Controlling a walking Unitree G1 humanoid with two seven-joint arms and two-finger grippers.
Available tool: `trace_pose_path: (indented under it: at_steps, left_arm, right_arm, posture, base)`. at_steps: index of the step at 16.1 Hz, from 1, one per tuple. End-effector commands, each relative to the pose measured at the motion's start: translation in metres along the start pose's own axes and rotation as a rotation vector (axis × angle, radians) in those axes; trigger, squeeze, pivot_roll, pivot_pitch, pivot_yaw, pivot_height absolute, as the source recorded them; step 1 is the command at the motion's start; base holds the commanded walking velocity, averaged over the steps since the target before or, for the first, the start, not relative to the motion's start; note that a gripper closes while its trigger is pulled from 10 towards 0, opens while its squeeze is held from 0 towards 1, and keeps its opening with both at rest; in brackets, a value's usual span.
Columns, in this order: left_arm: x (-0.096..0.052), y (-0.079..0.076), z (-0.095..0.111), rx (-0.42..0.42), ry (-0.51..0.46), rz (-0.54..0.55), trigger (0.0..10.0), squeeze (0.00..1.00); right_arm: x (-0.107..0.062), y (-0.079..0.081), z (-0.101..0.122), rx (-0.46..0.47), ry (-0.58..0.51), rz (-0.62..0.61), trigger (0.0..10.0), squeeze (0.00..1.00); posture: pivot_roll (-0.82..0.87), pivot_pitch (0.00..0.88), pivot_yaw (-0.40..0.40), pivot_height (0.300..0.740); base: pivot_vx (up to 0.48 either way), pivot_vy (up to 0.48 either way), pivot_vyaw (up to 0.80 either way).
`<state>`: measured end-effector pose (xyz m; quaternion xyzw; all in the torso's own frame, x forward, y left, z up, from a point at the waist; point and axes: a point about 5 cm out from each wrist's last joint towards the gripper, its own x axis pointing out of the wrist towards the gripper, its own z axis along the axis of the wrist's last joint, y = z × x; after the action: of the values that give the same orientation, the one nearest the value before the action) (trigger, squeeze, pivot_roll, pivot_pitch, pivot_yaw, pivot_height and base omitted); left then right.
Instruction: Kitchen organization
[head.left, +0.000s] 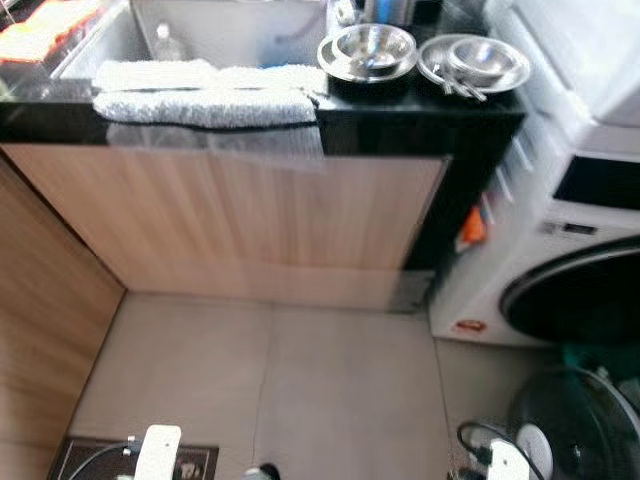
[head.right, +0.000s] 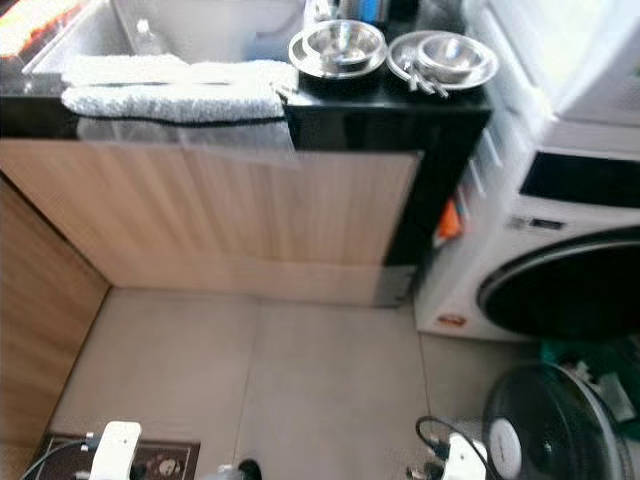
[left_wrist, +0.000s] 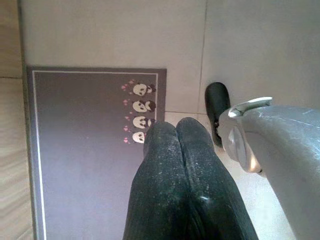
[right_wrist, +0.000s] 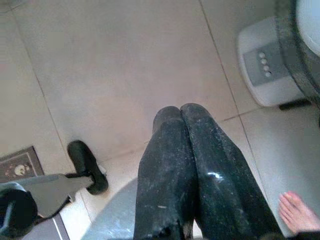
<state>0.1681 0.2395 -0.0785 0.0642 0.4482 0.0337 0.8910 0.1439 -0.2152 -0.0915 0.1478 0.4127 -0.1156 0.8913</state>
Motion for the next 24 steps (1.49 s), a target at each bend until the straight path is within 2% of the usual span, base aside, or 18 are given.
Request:
trace_pose_path:
  at_steps: [1, 16, 24]
  left_arm:
    - [-0.0001, -0.0024, -0.0026, -0.004, 0.013, -0.008, 10.0, 0.0]
    - [0.0005, -0.007, -0.0023, -0.006, 0.013, -0.009, 10.0, 0.0]
    - [0.0002, -0.006, -0.0022, -0.03, 0.003, -0.003, 10.0, 0.0]
  right_arm:
    - [-0.0047, -0.008, -0.0099, 0.011, 0.026, -0.023, 10.0, 0.0]
    - [-0.0045, -0.0088, -0.0095, 0.011, 0.031, -0.024, 10.0, 0.0]
    - [-0.0047, -0.009, -0.0102, 0.008, 0.034, -0.023, 10.0, 0.0]
  posture:
    - [-0.01, 0.147, 0.006, 0.74]
    - [-0.01, 0.145, 0.002, 0.74]
    - [-0.01, 0.142, -0.001, 0.74]
  base:
    - [0.356, 0.0, 0.0]
    - [0.356, 0.0, 0.0]
    - [0.0, 0.0, 0.0]
